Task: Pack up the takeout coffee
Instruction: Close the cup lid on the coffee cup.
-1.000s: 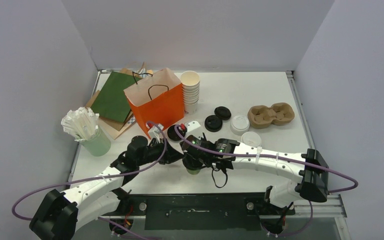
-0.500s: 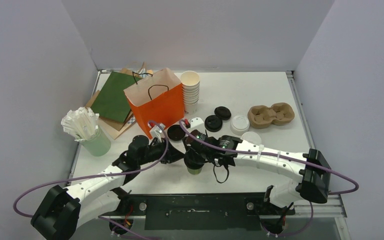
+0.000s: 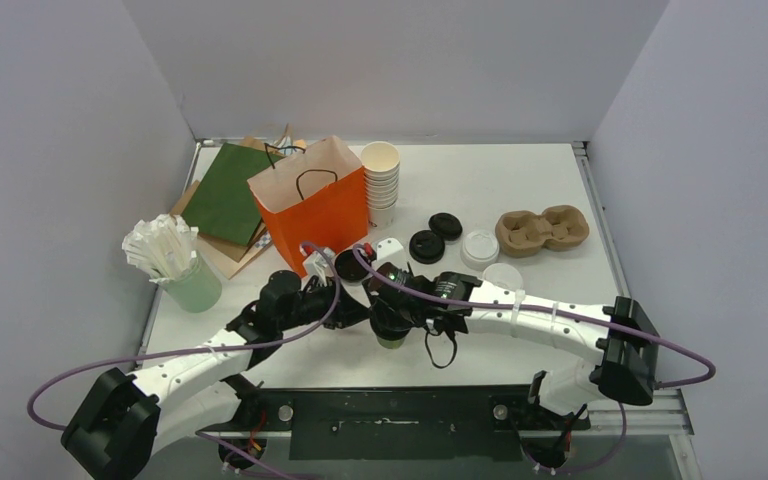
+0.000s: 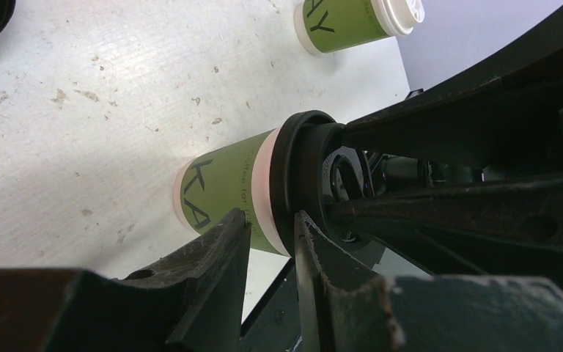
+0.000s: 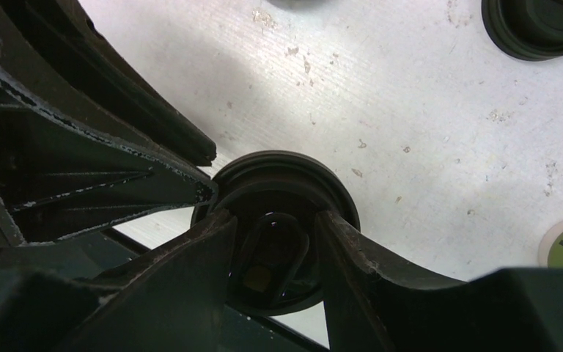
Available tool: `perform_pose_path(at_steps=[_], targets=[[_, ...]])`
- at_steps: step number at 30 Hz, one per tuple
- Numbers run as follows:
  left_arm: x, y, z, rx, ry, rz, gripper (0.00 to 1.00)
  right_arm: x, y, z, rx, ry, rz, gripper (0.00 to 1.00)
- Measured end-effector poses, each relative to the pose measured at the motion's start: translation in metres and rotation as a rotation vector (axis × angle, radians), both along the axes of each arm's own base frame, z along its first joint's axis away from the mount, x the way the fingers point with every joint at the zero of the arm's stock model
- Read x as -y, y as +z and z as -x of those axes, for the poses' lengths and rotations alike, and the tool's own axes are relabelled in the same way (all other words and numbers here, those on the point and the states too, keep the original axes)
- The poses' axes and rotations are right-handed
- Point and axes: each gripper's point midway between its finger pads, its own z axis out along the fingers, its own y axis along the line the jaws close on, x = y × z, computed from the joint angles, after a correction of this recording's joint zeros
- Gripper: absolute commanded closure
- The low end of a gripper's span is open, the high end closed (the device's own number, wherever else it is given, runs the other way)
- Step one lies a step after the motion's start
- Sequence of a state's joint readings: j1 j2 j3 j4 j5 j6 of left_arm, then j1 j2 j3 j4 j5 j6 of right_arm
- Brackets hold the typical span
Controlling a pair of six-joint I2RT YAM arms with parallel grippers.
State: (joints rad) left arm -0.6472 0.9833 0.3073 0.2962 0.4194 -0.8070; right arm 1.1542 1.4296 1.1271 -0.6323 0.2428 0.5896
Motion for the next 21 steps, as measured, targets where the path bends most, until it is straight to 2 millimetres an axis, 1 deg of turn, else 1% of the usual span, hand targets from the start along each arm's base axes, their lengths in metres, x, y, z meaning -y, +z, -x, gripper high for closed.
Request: perform_pose_path(at_steps=[4,21], targets=[[0.0009,-0.0012,0.0002,0.003,0.002,-0.007,0.73,-0.0014,-0.0013,0.0044,0.003,0.013,0.028,0.55],[0.0052,-0.0069,-0.0039,-0.002,0.014,-0.023,0.74,0.0034,-0.002,0.0063,0.009,0.008,0.061,0.58]])
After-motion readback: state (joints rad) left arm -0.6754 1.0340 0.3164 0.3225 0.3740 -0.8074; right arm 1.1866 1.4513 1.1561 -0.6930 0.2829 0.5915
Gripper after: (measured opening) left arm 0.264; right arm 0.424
